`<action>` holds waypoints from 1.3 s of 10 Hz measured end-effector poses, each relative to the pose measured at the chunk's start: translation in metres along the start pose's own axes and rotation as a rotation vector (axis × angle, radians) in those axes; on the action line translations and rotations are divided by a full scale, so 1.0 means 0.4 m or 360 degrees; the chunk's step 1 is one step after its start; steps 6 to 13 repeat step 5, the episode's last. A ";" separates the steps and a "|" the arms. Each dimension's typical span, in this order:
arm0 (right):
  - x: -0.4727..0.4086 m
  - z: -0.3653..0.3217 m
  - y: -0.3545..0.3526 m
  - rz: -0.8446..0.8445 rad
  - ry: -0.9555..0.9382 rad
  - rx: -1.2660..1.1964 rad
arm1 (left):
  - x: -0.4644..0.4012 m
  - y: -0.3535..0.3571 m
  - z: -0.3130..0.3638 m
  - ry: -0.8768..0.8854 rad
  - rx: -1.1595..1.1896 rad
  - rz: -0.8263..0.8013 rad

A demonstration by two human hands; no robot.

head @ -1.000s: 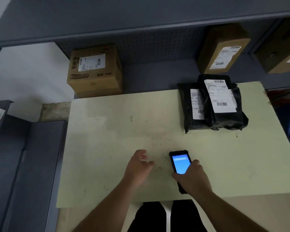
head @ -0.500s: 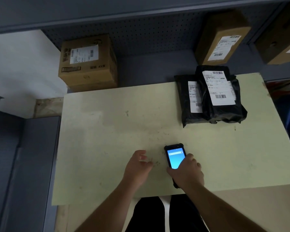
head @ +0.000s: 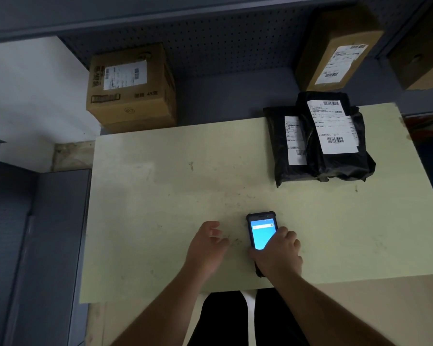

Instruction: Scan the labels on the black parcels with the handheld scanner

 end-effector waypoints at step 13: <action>-0.009 -0.016 -0.042 0.0157 -0.0159 -0.0060 | 0.011 0.004 0.011 -0.0030 -0.0036 -0.0013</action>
Point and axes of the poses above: each hand's wrist, its own x-axis away from the middle knuckle, its own y-axis out of the palm, z = x × y, the point moved 7 cm from there along -x, towards the middle knuckle, and after that the axes turned 9 degrees about z, right-handed, at the moved point
